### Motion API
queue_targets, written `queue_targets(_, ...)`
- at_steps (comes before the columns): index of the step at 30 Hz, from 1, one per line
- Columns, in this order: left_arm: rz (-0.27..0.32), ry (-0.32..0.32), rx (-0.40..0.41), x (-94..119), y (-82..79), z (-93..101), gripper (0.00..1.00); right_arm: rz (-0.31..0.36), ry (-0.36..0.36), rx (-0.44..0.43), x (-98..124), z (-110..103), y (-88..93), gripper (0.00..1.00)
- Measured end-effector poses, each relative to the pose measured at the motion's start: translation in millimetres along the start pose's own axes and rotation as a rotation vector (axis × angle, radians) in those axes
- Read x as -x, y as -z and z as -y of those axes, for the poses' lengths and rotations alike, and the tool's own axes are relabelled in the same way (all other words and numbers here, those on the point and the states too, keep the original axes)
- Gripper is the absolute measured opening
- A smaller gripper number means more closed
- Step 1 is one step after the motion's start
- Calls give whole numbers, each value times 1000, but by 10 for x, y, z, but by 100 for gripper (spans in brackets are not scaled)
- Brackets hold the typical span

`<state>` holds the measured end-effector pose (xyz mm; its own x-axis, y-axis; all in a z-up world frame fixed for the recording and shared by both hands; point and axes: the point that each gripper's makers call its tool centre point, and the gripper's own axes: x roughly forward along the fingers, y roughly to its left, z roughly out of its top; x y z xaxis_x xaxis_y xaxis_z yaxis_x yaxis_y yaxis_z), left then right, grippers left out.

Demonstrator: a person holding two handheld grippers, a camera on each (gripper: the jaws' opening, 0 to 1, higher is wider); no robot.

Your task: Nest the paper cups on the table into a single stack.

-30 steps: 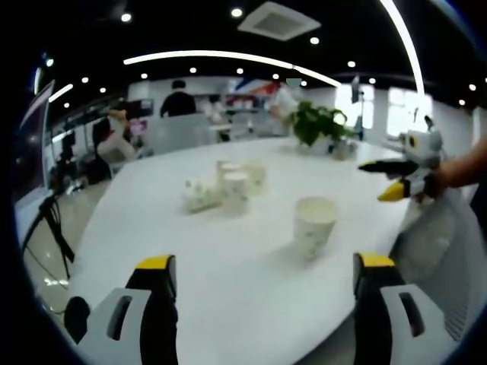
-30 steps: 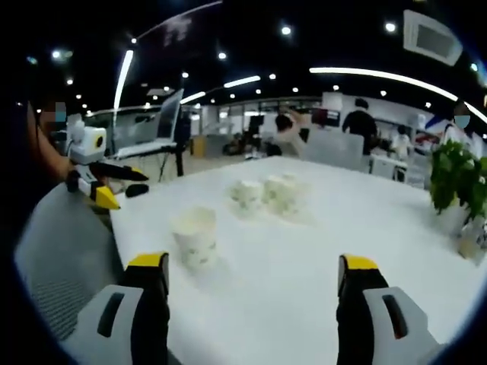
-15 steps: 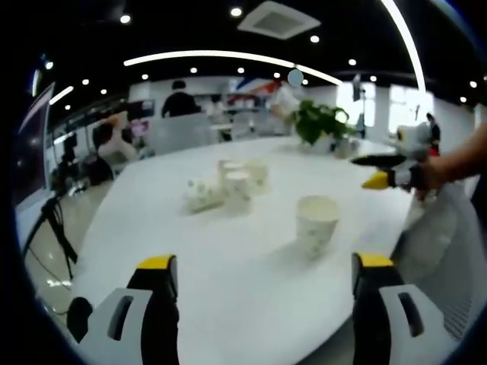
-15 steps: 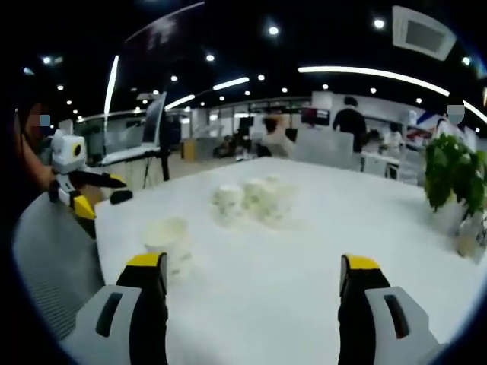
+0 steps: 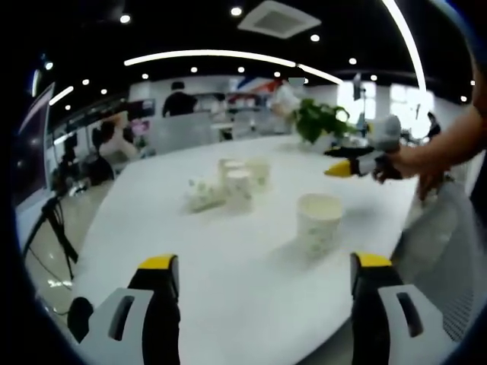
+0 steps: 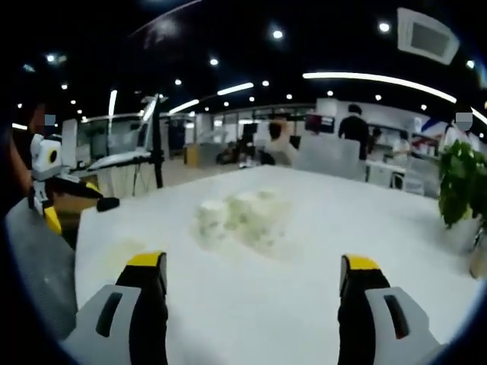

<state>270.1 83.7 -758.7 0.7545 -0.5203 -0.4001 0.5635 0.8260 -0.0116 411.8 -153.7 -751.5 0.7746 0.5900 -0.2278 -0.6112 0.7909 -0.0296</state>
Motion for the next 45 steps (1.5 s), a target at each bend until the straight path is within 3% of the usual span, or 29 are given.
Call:
queue_targets(6, -3, 0, 2, -6, 6, -1, 92, -17, -12, 14, -287, 103, -5, 96)
queue_targets(10, -10, 0, 1, -13, 23, -3, 92, -19, -26, 18, -461, 142, -20, 92)
queue_targets(15, -13, -3, 4, -15, 28, -8, 91, -33, -19, -20, -686, 226, -23, 94)
queue_targets(25, -15, -7, 5, -12, 27, -14, 91, -61, -57, 44, -1099, 195, -83, 92)
queue_targets(31, -19, -12, 3, -12, 33, -26, 91, -65, -61, 42, -1283, 231, -137, 90)
queue_targets(35, -24, -8, 3, -15, 40, -18, 91, -78, -37, 28, -1368, 294, -78, 89)
queue_targets(39, -26, -10, 2, -17, 46, -21, 91, -77, -14, -38, -1440, 342, -17, 85)
queue_targets(45, -28, -16, 5, -13, 53, -37, 91, -117, -3, -62, -1509, 354, 125, 70)
